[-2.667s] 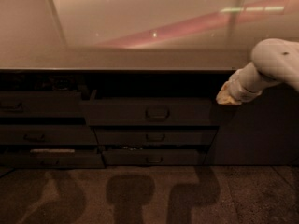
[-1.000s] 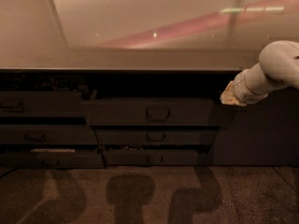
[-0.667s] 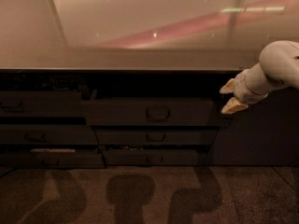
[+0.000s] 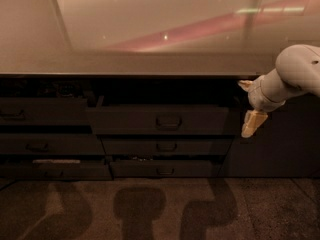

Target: Open top drawer

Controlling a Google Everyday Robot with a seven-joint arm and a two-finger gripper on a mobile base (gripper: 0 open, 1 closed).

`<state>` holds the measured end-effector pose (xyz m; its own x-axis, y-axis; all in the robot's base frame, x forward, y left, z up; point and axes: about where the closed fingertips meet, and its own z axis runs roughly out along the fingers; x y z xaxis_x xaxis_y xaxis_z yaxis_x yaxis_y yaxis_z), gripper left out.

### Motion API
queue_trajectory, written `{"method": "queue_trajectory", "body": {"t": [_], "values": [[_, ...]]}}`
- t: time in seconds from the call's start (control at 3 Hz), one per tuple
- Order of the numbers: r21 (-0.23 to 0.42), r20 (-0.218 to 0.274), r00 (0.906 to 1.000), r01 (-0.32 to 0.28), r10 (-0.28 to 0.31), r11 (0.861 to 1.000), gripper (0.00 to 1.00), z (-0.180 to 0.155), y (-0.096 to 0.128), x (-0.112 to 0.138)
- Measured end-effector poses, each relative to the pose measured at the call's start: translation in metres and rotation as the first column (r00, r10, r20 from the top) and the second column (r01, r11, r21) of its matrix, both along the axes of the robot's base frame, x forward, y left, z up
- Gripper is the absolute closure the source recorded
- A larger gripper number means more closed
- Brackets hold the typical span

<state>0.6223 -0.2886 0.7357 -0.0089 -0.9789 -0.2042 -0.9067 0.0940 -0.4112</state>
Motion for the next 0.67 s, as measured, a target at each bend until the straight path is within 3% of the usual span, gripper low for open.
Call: {"method": "queue_trajectory", "body": {"t": [0.33, 0.67], "values": [[-0.006, -0.04, 0.9989, 0.025, -0.025, 1.0, 0.0, -0.023, -0.006, 0.007], [-0.012, -0.119, 0.992, 0.04, -0.041, 0.999, 0.0, -0.06, -0.013, 0.016]]}}
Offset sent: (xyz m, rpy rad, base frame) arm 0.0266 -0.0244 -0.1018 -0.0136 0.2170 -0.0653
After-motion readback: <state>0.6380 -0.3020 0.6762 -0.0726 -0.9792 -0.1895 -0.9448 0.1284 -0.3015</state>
